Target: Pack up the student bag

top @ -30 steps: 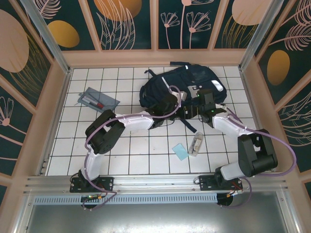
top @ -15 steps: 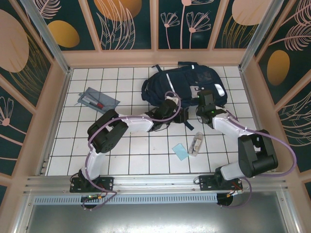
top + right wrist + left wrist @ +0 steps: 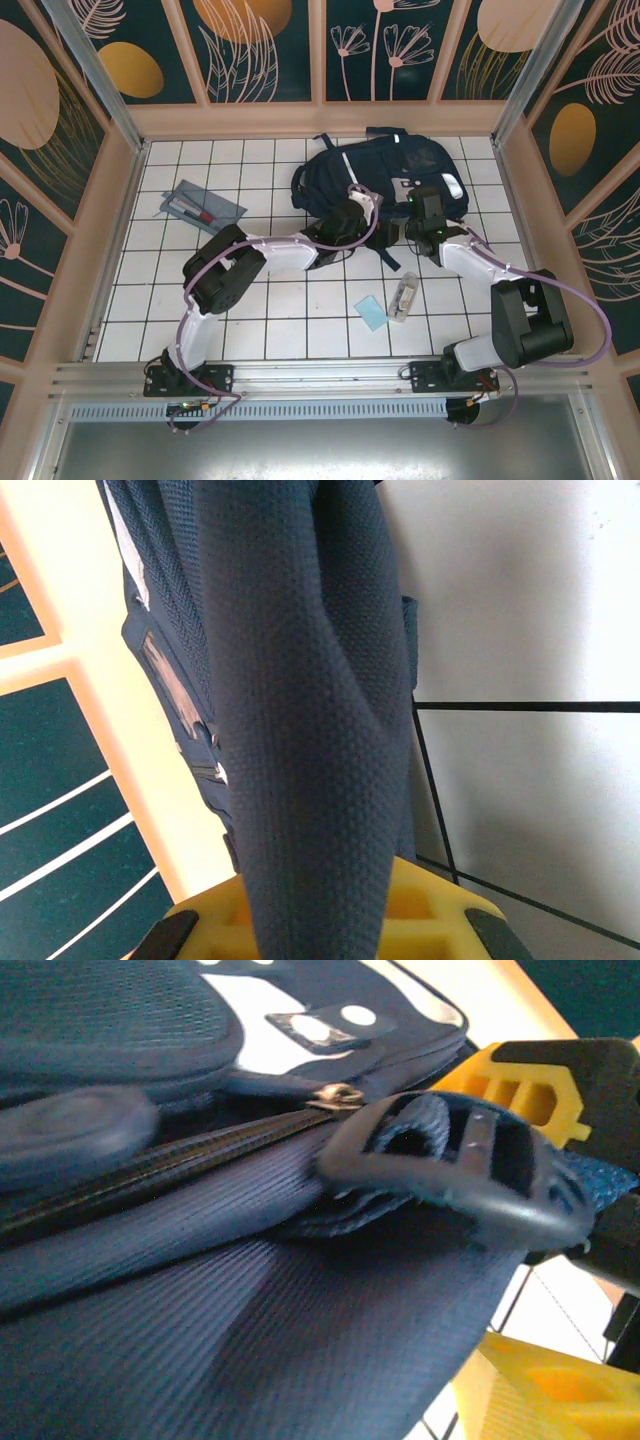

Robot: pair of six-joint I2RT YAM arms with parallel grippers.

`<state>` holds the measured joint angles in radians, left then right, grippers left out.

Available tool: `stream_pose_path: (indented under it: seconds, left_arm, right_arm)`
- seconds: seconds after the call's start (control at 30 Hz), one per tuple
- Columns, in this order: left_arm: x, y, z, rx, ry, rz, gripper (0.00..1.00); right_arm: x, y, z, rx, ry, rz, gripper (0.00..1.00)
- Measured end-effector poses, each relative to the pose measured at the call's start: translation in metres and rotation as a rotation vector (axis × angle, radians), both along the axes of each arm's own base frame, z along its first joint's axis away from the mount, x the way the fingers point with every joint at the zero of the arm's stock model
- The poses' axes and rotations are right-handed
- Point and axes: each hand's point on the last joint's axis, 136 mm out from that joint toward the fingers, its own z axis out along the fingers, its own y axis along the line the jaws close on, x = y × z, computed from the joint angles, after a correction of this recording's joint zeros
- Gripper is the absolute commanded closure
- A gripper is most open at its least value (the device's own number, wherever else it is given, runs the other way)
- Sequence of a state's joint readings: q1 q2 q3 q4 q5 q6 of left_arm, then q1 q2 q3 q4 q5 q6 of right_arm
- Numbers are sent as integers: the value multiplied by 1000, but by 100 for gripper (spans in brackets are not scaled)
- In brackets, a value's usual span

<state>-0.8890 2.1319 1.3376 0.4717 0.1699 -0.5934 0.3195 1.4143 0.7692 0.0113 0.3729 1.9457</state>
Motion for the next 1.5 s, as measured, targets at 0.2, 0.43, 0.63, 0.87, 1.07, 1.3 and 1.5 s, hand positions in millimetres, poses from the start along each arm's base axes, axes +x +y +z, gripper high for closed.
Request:
stream_pose_path:
  seconds: [0.2,0.43,0.63,0.87,1.07,1.3,1.5]
  left_arm:
    - [11,-19,-10,3,-12,-23,40]
    - [24,-23,-16,37,-36,6,100]
    - [15,-12,-24,65,-28,3,100]
    - [0,46,-33,94,46,22,100]
    - [0,87,-36,142,80,62,100]
    - [11,117,-45,197,87,91,100]
    - [10,142,-43,217,80,50,100]
  right_arm:
    - [2,2,1,22,-8,6,100]
    - [2,3,0,42,-17,4,100]
    - [-1,1,-8,39,-2,18,100]
    - [-3,-18,-14,-9,25,36,100]
    - [-3,-34,-15,-24,19,37,100]
    - [-2,-42,-17,-69,28,80,100]
    - [10,-55,-19,-124,24,197,100]
